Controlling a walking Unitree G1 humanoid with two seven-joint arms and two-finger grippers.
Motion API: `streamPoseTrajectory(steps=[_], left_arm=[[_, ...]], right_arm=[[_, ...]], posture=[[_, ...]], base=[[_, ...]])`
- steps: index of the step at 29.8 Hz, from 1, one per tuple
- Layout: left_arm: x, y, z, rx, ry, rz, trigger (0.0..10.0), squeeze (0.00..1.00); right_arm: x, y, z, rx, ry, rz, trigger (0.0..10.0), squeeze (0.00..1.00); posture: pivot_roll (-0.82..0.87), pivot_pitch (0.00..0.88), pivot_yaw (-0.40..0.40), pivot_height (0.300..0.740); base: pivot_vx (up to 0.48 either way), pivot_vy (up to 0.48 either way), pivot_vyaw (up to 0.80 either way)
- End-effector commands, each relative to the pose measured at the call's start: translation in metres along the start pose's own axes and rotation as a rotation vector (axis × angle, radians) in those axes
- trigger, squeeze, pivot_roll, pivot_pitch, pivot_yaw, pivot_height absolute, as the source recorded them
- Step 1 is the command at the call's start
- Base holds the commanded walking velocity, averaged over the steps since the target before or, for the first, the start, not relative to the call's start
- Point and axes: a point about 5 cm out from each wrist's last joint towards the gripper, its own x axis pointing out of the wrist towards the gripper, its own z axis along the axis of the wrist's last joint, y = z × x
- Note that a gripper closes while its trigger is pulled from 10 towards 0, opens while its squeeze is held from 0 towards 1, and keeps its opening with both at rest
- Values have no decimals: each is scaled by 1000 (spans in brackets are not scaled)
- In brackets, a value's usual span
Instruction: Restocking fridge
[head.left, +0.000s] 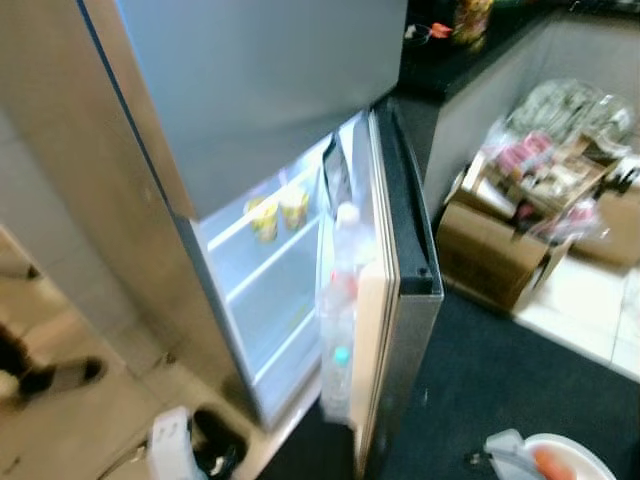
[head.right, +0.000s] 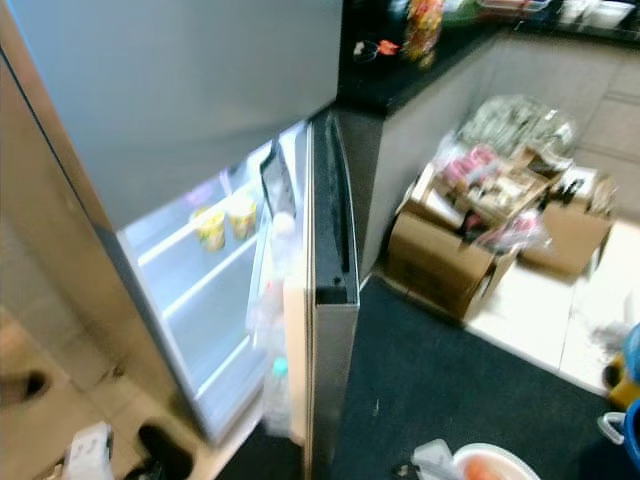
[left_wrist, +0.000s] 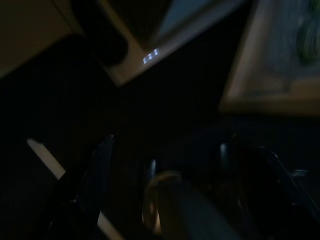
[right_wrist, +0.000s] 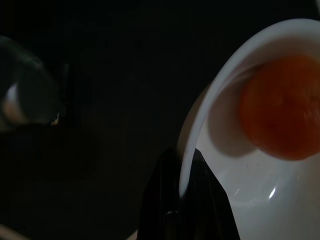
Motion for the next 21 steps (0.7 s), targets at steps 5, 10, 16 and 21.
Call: streamPoseTrajectory(steps=[5,10,16,21], left_arm=[[3,-4,6,20,-5,-4,10000,0],[3,-6,3,21,3,-1,10000,0],[3,-7,1,10,10,5,10000,0],[5,-9,7,-24,-9,18,10000,0]], right_arm=[[0,-3,6,3,-27,-14,10000,0],[0,-3,8,5,-32,-13,10000,0],[0,-3,10,8,-37,-14,10000,0],[0,-2,12,9,-38,-13,10000,0]], posture=[[-13,0,48,740],[-13,0,49,740],[-9,0,45,740],[-6,0,42,740]], base=[[0,0,-320],[0,0,0],[0,0,0],[0,0,0]])
